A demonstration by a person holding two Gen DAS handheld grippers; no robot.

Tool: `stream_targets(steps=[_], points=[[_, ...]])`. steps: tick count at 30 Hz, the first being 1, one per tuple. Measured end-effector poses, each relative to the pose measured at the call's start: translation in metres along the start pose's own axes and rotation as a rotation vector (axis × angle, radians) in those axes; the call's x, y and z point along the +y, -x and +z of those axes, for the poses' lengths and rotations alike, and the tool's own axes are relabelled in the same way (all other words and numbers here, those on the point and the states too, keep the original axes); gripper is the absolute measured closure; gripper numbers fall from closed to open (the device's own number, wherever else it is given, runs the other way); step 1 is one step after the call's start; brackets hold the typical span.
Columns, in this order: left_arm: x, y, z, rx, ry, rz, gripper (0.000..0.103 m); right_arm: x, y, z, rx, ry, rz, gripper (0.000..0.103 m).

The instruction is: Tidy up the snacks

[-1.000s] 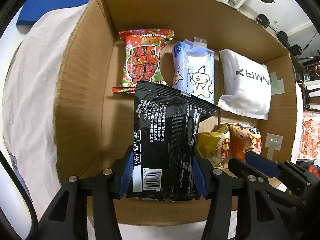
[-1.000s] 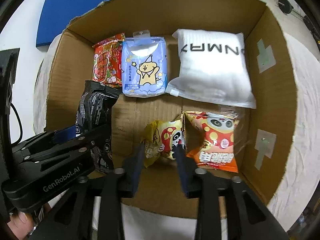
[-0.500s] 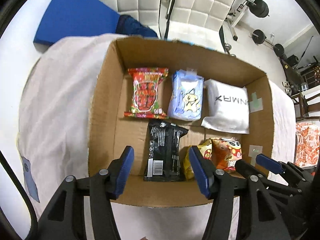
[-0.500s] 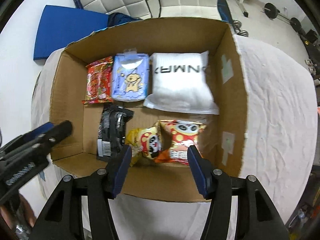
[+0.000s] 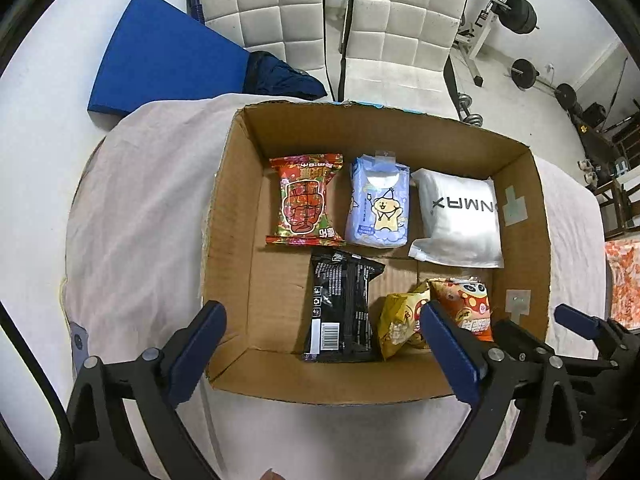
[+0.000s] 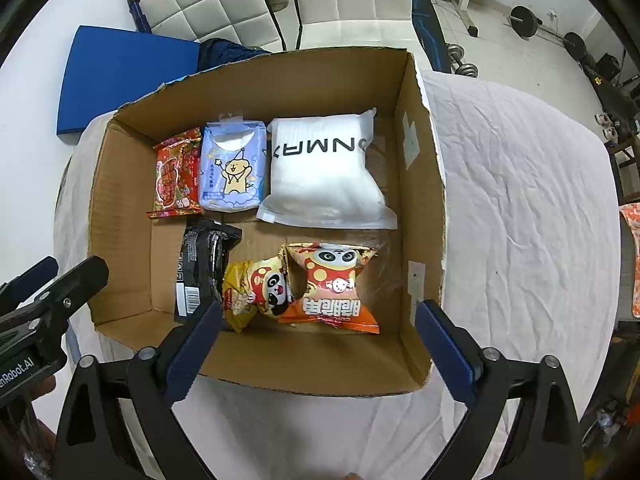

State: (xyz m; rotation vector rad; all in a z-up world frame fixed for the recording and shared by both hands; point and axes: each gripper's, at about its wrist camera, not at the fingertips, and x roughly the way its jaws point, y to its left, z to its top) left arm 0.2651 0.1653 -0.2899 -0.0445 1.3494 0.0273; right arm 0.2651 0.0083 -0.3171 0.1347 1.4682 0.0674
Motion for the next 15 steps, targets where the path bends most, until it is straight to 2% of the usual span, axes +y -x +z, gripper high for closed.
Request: stream_targets(steps=[8, 15], points=[[-0.003, 0.014, -0.008, -0.022, 0.008, -0.016, 0.004, -0.007, 0.015, -0.003, -0.028, -0.010, -0.018, 0.000], [-0.012, 0.075, -0.022, -0.116, 0.004, -0.034, 0.004, -0.013, 0.081, -0.022, -0.145, -0.003, -0.004, 0.000]])
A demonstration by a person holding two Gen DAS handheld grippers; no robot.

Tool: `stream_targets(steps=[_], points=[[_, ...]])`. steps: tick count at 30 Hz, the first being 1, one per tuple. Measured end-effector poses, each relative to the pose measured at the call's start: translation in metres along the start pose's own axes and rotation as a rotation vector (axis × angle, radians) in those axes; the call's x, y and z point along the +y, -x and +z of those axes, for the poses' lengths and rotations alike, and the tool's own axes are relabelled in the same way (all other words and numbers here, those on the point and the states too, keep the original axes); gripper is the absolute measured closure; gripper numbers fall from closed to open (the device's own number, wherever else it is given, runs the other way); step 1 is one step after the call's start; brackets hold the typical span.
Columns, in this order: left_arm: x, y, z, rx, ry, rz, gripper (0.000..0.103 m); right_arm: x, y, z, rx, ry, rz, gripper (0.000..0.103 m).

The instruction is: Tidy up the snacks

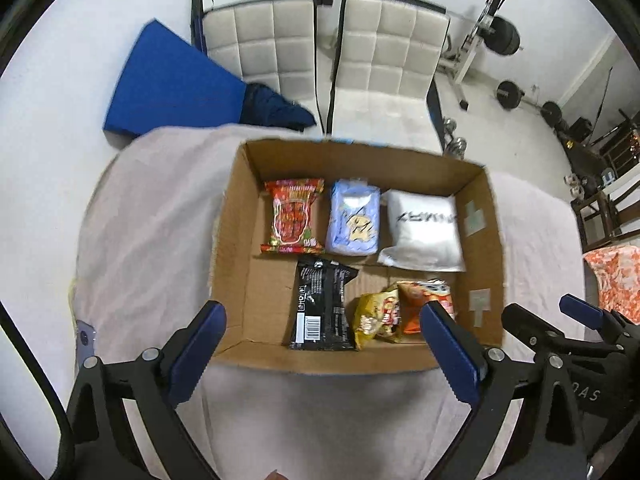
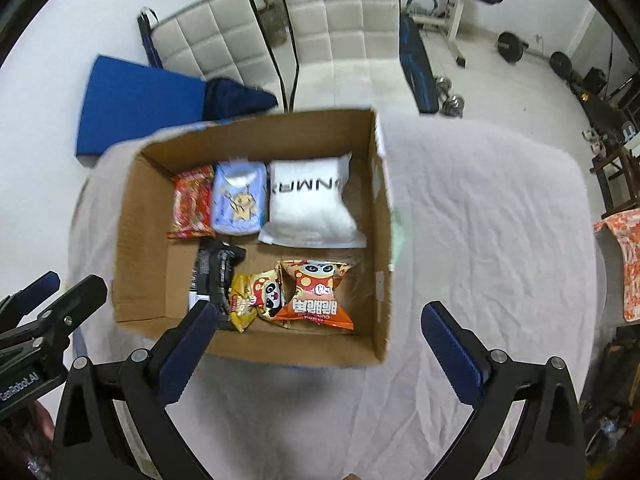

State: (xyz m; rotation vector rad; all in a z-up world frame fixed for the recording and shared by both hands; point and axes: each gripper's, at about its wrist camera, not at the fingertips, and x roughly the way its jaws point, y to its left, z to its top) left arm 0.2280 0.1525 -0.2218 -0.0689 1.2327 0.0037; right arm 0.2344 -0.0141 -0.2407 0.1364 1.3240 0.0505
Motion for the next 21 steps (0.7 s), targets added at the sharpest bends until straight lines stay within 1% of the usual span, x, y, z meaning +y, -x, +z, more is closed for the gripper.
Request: stream_targets(steps=[3, 5, 7, 9, 14, 17, 21], points=[[-0.007, 0.035, -0.004, -0.051, -0.003, -0.019, 0.004, -0.002, 0.043, -0.011, -0.053, -0.001, 0.020, 0.000], [-0.012, 0.061, -0.007, -0.098, -0.017, -0.003, 0.004, -0.002, 0.071, -0.019, -0.083, 0.006, 0.008, 0.000], [-0.017, 0.088, -0.011, -0.149, -0.024, 0.019, 0.004, -0.004, 0.095, -0.028, -0.111, 0.003, 0.012, 0.000], [-0.021, 0.112, -0.016, -0.187, -0.032, 0.020, 0.004, -0.005, 0.118, -0.036, -0.139, 0.005, 0.004, 0.000], [-0.028, 0.158, -0.029, -0.235, -0.051, 0.040, 0.004, -0.007, 0.174, -0.054, -0.199, 0.021, -0.026, 0.000], [-0.029, 0.183, -0.036, -0.267, -0.050, 0.037, 0.004, -0.006, 0.196, -0.064, -0.215, 0.034, -0.033, 0.000], [-0.030, 0.206, -0.046, -0.300, -0.041, 0.023, 0.004, -0.007, 0.221, -0.076, -0.235, 0.036, -0.030, 0.000]])
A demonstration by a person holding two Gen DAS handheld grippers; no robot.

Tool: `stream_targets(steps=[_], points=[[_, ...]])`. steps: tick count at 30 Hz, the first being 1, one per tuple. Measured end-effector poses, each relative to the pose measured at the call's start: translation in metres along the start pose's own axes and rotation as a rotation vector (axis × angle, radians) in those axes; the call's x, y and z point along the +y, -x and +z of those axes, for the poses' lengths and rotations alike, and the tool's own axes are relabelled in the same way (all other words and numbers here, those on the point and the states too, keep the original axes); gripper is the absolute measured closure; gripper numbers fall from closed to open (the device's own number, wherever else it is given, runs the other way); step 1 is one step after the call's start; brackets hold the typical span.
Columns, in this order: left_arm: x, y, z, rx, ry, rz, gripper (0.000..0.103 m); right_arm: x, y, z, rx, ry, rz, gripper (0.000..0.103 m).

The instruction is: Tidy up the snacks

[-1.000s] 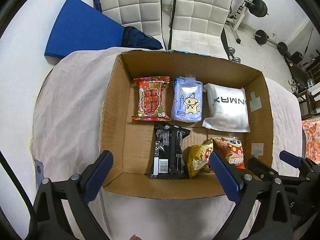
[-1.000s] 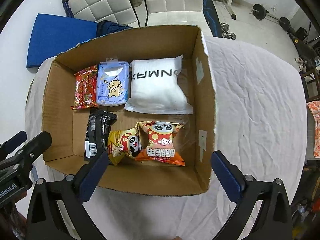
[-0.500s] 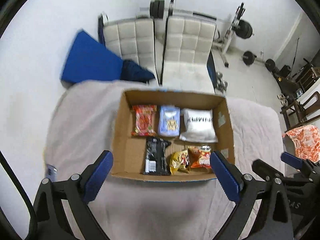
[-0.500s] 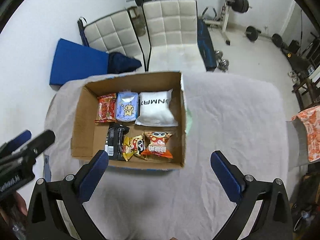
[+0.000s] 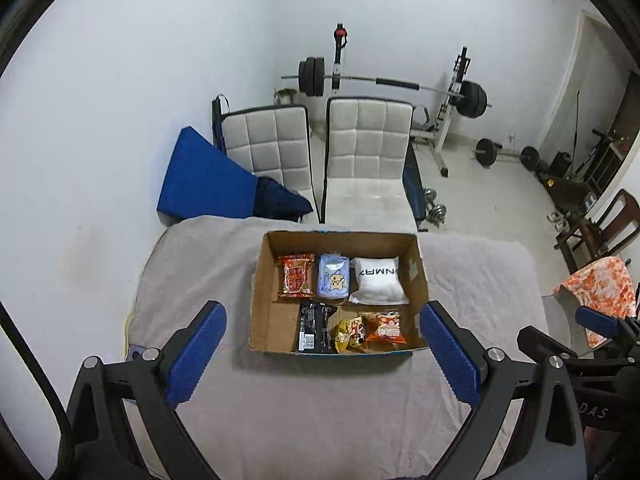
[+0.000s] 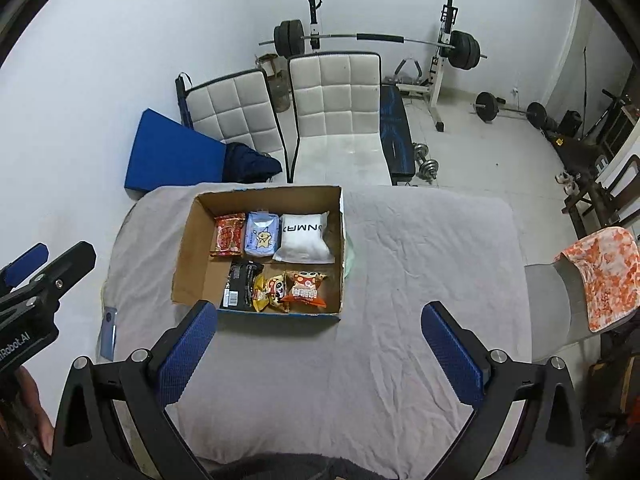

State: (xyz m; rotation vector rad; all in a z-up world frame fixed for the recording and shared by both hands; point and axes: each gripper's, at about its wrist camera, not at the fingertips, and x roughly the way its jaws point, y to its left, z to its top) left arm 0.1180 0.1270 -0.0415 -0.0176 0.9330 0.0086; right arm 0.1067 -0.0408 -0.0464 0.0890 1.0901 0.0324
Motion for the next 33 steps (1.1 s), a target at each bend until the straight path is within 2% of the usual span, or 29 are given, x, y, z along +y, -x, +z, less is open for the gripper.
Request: stream_targets(steps=[11, 21, 33], points=[[-0.001, 0.026, -0.013, -0.014, 0.023, -0.028, 0.004, -0.001, 0.048, -0.013, -0.073, -0.004, -0.002, 0.000], [0.001, 0.028, -0.025, 0.009, 0.040, -0.035, 0.004, -0.006, 0.049, -0.019, -0.070, -0.011, -0.005, 0.000], [0.003, 0.033, -0.027, -0.004, 0.050, -0.025, 0.004, -0.005, 0.050, -0.022, -0.082, -0.006, -0.007, 0.000]])
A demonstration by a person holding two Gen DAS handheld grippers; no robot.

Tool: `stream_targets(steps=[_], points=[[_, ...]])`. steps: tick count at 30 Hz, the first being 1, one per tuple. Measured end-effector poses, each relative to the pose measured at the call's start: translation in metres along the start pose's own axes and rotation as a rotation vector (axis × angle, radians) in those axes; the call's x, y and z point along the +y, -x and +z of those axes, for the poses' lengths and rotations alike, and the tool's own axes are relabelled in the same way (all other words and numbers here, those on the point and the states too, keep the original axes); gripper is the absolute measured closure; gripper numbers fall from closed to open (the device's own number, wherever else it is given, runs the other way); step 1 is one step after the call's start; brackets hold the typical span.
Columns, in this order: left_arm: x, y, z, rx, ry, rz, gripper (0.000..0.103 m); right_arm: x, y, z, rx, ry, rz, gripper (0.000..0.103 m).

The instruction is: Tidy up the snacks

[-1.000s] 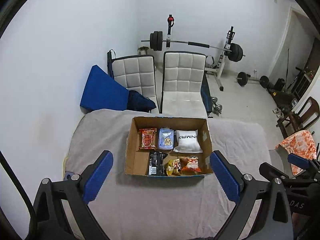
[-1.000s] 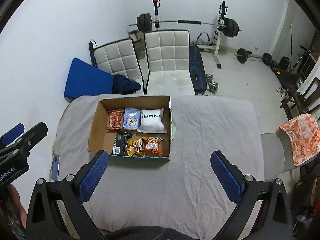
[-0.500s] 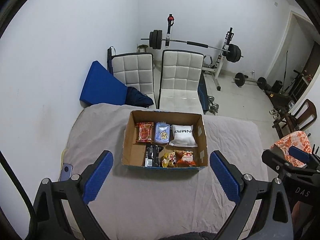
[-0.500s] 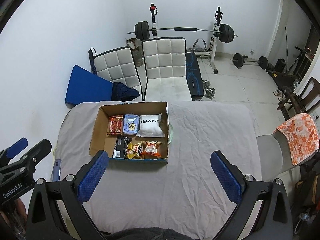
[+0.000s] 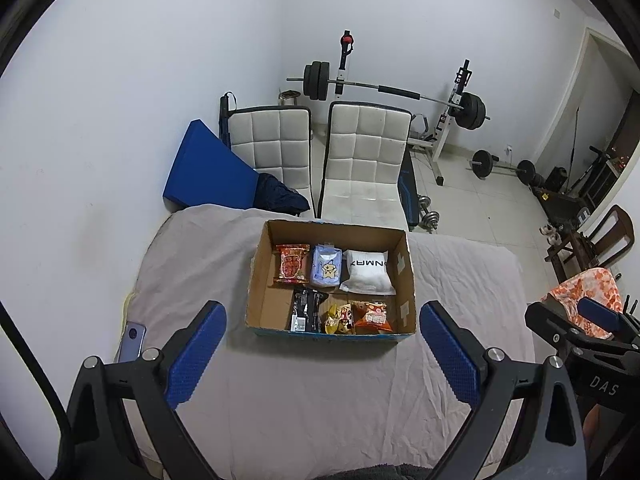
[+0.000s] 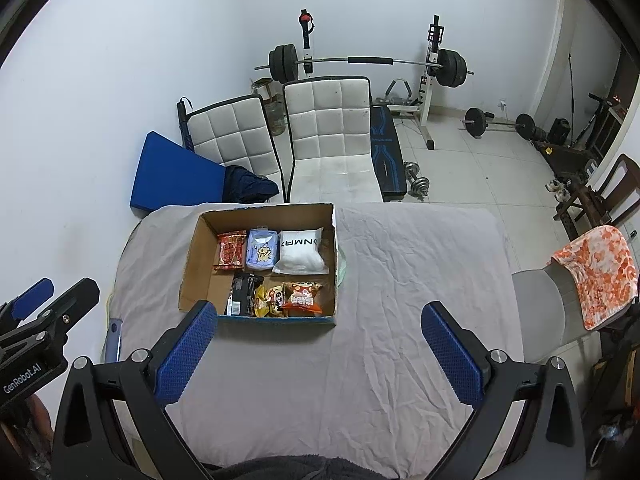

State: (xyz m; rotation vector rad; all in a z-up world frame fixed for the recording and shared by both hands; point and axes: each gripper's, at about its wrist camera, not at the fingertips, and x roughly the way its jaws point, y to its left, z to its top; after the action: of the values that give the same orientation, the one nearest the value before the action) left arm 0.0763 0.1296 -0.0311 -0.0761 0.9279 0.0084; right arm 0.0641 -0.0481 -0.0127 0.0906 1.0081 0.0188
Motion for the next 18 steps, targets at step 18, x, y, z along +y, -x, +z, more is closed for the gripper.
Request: stream_targets(steps=[18], points=[[-0.006, -0.012, -0.004, 0.059, -0.019, 0.021, 0.004, -0.002, -0.009, -0.008, 0.028, 0.000, -0.005, 0.000]])
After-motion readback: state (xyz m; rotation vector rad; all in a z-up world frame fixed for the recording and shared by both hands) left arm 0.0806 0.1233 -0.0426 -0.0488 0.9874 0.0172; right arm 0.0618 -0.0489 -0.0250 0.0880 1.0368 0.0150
